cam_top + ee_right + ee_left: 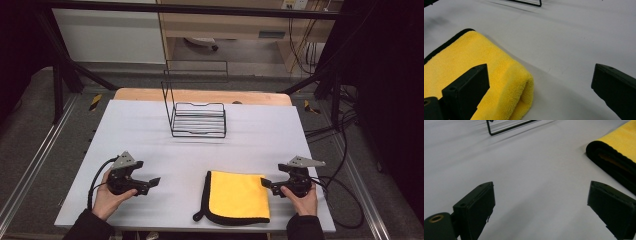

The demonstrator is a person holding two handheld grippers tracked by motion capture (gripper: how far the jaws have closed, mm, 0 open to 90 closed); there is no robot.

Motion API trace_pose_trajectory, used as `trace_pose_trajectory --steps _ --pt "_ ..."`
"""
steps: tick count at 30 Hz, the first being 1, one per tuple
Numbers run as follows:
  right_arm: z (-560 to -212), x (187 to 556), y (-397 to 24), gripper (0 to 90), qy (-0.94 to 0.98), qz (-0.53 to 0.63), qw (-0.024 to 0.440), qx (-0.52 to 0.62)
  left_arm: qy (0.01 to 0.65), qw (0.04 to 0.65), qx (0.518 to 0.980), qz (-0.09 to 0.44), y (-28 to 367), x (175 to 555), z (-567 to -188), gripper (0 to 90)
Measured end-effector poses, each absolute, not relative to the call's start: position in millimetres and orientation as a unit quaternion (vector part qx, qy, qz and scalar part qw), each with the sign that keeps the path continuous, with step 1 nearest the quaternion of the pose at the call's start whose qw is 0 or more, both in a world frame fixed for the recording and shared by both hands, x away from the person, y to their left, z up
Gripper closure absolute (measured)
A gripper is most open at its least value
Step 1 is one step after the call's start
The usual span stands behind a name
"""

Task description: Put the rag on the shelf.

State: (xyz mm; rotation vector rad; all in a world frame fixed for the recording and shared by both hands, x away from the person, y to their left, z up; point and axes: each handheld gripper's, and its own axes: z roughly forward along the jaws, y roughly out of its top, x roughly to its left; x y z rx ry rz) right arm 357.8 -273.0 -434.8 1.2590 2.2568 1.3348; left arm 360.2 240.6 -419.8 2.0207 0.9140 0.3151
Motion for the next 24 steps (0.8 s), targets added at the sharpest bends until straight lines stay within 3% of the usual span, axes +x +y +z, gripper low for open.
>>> trace_pose_trajectory --steps 16,24 --pt "-436 358 -269 4.7 0.777 0.450 0.110 0.426 0.342 0.419 0.834 0.109 169 374 -409 12.1" --pt "-437 358 -268 5.8 0.779 0.449 0.107 0.425 0.329 0.406 0.849 0.085 122 383 -411 19.5"
